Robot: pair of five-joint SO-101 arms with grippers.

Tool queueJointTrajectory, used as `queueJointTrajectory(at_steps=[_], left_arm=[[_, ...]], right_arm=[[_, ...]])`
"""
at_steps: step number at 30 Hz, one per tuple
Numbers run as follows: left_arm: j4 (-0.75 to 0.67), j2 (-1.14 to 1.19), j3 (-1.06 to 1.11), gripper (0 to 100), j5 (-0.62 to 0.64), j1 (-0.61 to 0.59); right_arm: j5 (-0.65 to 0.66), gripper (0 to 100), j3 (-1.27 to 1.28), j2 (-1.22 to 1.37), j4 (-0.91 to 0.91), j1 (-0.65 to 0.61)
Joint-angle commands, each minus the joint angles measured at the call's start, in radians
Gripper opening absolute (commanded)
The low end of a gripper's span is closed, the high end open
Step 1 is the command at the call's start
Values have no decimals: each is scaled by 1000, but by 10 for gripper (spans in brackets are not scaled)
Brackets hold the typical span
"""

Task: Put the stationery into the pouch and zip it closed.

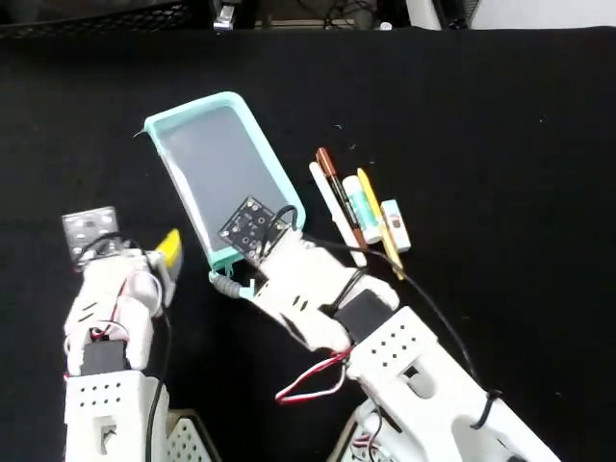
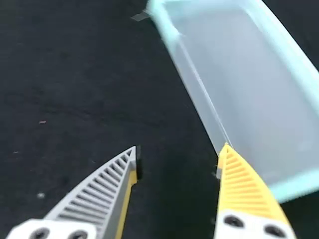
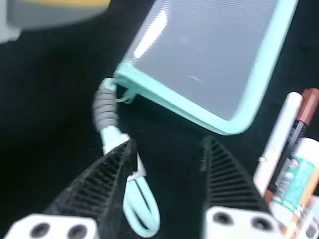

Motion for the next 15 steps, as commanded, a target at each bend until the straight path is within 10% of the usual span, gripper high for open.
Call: queueJointTrajectory(at_steps=[1, 8, 15], left_arm=[[0, -3, -54, 267, 20, -1], [-2, -2, -51, 267, 23, -2], [-2, -2, -42, 267, 23, 2]], right_arm=[[-9, 155, -21, 62, -23, -77], [-9, 299, -94, 321, -21, -95], [69, 178, -173, 582, -89, -87]])
